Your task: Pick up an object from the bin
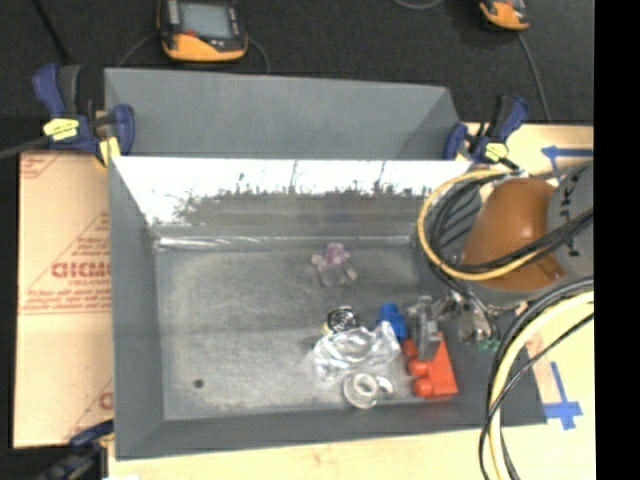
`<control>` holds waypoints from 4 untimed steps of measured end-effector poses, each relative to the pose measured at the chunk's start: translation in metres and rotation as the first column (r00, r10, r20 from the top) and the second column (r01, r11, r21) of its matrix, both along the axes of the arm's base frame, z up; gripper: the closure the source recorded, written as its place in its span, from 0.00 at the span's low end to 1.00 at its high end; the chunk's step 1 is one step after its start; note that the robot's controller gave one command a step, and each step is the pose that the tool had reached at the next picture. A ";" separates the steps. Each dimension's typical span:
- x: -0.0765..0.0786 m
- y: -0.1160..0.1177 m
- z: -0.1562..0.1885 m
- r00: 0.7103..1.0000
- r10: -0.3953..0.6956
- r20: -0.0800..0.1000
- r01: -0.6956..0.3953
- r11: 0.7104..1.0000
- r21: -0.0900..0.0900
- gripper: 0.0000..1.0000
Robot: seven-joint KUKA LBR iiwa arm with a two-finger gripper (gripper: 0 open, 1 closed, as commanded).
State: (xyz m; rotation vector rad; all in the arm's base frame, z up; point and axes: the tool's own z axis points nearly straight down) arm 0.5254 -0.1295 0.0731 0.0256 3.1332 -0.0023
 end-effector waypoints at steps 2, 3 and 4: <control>0.012 0.022 0.009 0.995 -0.098 -0.001 0.098 0.995 -0.001 0.00; 0.012 0.022 0.009 0.995 -0.095 0.000 0.095 0.995 -0.001 1.00; 0.004 0.030 0.214 0.998 -0.059 0.004 0.059 0.998 -0.002 1.00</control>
Offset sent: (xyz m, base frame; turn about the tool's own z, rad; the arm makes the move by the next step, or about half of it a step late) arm 0.0108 0.0237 0.0078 0.1017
